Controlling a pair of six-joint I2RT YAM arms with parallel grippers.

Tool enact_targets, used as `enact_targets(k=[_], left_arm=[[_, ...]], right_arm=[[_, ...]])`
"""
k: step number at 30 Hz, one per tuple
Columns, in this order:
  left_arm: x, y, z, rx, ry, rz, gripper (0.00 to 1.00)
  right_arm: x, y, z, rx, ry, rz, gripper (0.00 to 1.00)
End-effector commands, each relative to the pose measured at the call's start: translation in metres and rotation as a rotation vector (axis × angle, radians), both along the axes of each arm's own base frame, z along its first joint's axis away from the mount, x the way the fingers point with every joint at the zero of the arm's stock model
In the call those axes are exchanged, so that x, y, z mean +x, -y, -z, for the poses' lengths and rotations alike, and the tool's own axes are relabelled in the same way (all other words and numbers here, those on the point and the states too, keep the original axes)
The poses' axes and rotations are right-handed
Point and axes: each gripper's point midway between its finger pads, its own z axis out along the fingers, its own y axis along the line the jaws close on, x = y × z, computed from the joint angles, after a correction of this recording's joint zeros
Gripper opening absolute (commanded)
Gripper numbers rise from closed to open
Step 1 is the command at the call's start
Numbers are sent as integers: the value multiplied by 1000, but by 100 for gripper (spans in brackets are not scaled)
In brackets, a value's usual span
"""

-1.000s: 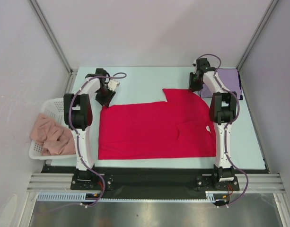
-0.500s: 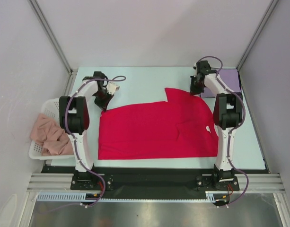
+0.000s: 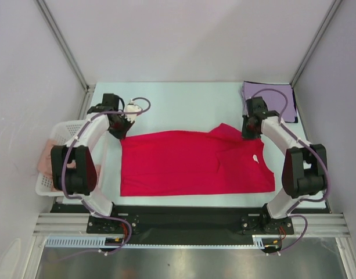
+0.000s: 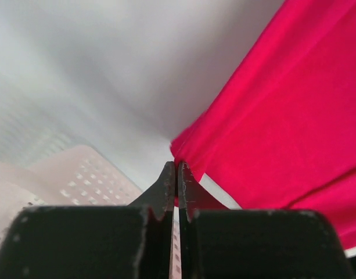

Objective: Fold and stack the t-shirts
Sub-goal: Fold the tshirt

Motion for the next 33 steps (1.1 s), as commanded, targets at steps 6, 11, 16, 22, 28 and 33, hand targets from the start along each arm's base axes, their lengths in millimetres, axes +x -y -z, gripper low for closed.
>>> enact_targets(k=[6, 11, 16, 22, 28, 33], left_arm=[[-53, 0, 25, -4, -39, 117, 0], [-64, 3, 42, -6, -70, 132, 0], [-55, 3, 40, 22, -32, 142, 0], [-23, -8, 13, 91, 75, 99, 0], [-12, -17, -8, 137, 144, 79, 0], [-34, -20, 13, 155, 79, 102, 0]], right_arm=[[-74, 29, 1, -82, -33, 111, 0], [-98, 35, 19, -92, -83, 140, 0], [-90, 48, 7, -86, -44, 190, 0], [-62, 51, -34, -95, 40, 178, 0], [-77, 52, -35, -86, 18, 197, 0], [-109, 46, 0, -44, -69, 205, 0]])
